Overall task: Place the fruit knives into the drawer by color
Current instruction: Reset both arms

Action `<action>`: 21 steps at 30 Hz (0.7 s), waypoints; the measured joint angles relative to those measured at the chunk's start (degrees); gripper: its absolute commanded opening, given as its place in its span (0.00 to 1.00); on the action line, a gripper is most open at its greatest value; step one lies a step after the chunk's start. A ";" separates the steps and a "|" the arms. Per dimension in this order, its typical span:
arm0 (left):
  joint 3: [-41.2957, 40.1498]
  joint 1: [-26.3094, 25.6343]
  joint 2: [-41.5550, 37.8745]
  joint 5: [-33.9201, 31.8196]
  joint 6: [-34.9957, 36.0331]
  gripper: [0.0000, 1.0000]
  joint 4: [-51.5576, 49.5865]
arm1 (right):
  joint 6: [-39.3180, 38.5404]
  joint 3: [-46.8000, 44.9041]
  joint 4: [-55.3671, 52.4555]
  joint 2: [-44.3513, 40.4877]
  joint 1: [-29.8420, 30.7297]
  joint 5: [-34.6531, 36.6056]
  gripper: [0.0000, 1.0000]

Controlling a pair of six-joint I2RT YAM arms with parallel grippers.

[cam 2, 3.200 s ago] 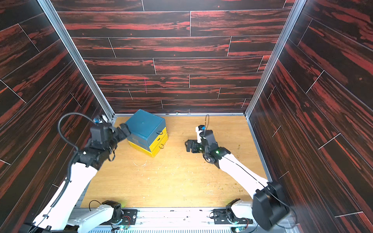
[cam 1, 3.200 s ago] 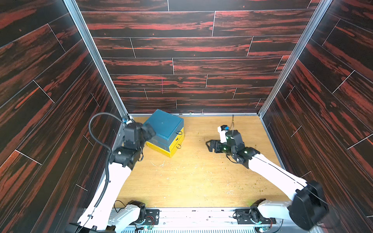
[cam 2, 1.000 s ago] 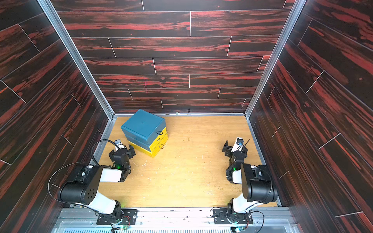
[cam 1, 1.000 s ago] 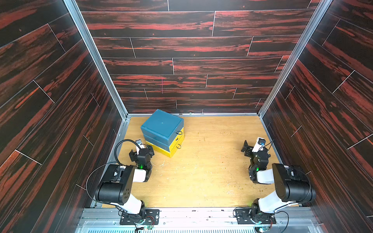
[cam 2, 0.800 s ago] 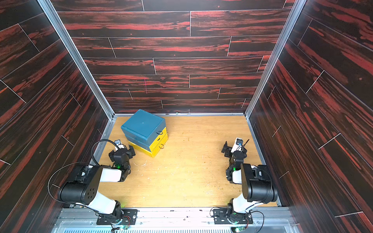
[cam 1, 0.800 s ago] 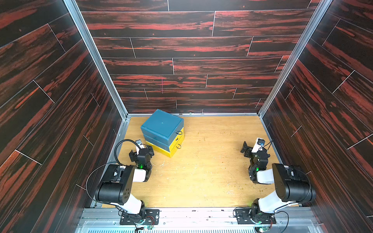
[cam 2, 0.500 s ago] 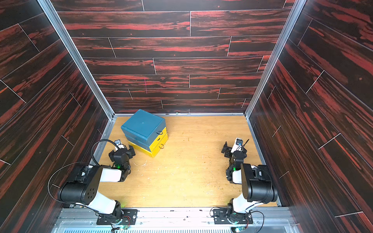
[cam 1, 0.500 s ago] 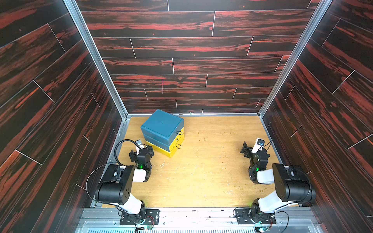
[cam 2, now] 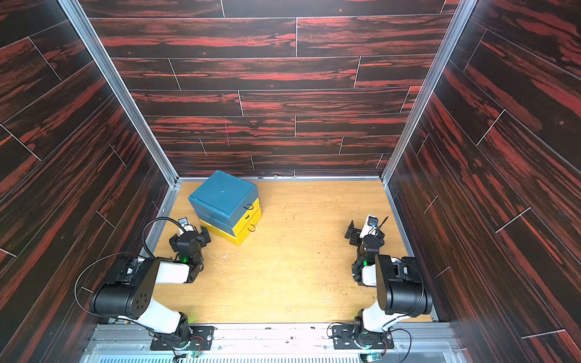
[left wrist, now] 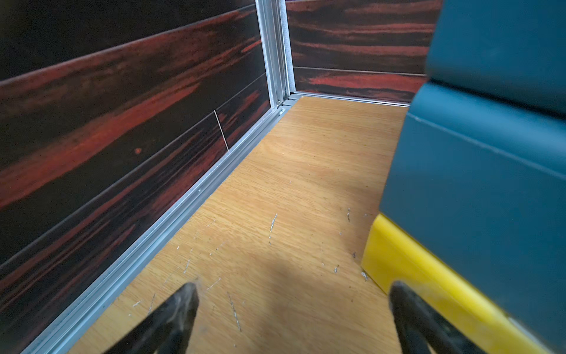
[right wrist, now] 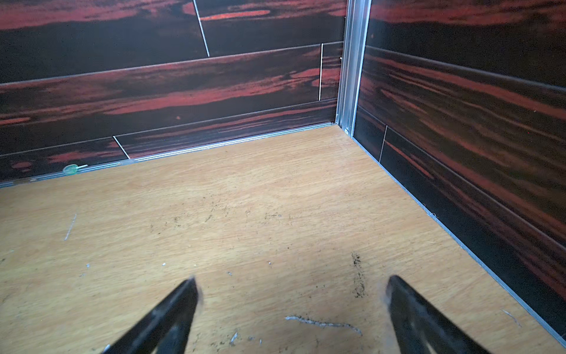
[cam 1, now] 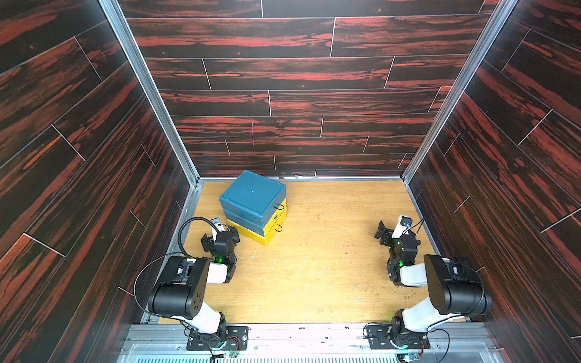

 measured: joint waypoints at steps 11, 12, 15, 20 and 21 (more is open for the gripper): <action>0.00 0.00 0.00 0.02 -0.09 1.00 -0.26 | 0.00 0.00 0.00 0.00 0.00 0.00 0.98; 0.00 0.00 0.00 0.02 -0.09 1.00 -0.33 | 0.00 0.00 0.00 0.00 0.00 0.00 0.98; 0.00 0.00 0.00 0.02 -0.09 1.00 -0.37 | 0.00 0.00 0.00 0.00 0.00 0.00 0.99; 0.13 0.00 0.00 0.02 -0.09 1.00 -0.42 | 0.00 0.00 0.00 0.00 0.00 0.00 0.98; 0.26 0.02 0.00 0.04 -0.11 1.00 -0.50 | 0.00 0.00 0.00 0.00 0.00 0.00 0.98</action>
